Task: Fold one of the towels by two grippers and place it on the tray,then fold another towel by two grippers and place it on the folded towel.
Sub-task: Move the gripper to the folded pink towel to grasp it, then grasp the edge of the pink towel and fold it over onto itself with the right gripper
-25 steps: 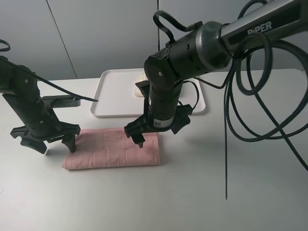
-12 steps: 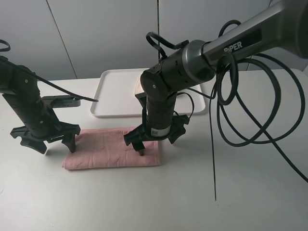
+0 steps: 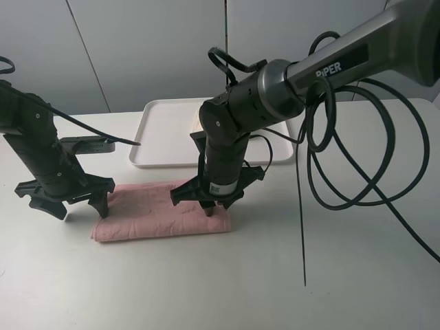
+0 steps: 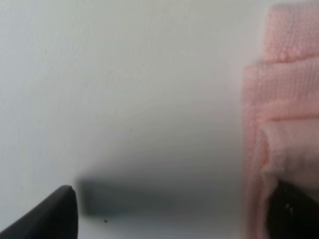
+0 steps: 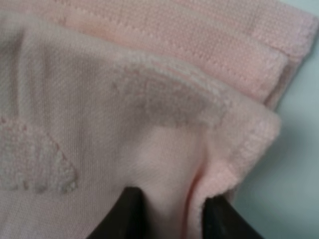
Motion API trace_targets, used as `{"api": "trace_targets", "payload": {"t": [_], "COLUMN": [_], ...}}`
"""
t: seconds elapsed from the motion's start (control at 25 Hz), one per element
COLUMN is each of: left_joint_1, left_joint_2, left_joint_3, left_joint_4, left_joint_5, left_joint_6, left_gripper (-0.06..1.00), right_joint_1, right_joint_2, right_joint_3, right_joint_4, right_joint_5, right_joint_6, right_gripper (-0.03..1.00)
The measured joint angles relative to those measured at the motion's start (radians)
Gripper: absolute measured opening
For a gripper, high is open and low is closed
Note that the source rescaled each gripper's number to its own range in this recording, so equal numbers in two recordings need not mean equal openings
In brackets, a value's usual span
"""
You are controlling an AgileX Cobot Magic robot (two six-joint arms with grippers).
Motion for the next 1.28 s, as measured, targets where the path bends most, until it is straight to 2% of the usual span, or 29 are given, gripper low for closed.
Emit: {"api": "trace_targets", "payload": {"t": [0.08, 0.32, 0.44, 0.48, 0.88, 1.08, 1.2, 1.28], "left_joint_1": [0.000, 0.000, 0.000, 0.000, 0.000, 0.000, 0.000, 0.000], "left_joint_2": [0.000, 0.000, 0.000, 0.000, 0.000, 0.000, 0.000, 0.000], "left_joint_3": [0.000, 0.000, 0.000, 0.000, 0.000, 0.000, 0.000, 0.000], "left_joint_4": [0.000, 0.002, 0.002, 0.002, 0.004, 0.004, 0.004, 0.006], "left_joint_5": [0.000, 0.000, 0.000, 0.000, 0.000, 0.000, 0.000, 0.000], "left_joint_6": [0.000, 0.000, 0.000, 0.000, 0.000, 0.000, 0.000, 0.000], "left_gripper": [0.98, 0.98, 0.98, 0.98, 0.98, 0.98, 0.98, 0.98], "right_joint_1": [0.000, 0.000, 0.000, 0.000, 0.000, 0.000, 0.000, 0.000], "right_joint_2": [0.000, 0.000, 0.000, 0.000, -0.011, -0.085, -0.118, -0.124], "right_joint_3": [0.000, 0.000, 0.002, 0.004, 0.008, 0.010, 0.010, 0.010], "right_joint_4": [0.000, 0.000, 0.000, 0.002, 0.017, 0.029, 0.105, 0.203], "right_joint_5": [-0.003, -0.024, -0.036, -0.040, -0.038, -0.015, -0.004, 0.000], "right_joint_6": [-0.006, -0.030, -0.062, -0.072, -0.119, -0.123, -0.172, -0.224], "right_gripper": [0.25, 0.21, 0.04, 0.02, 0.02, 0.02, 0.02, 0.02]}}
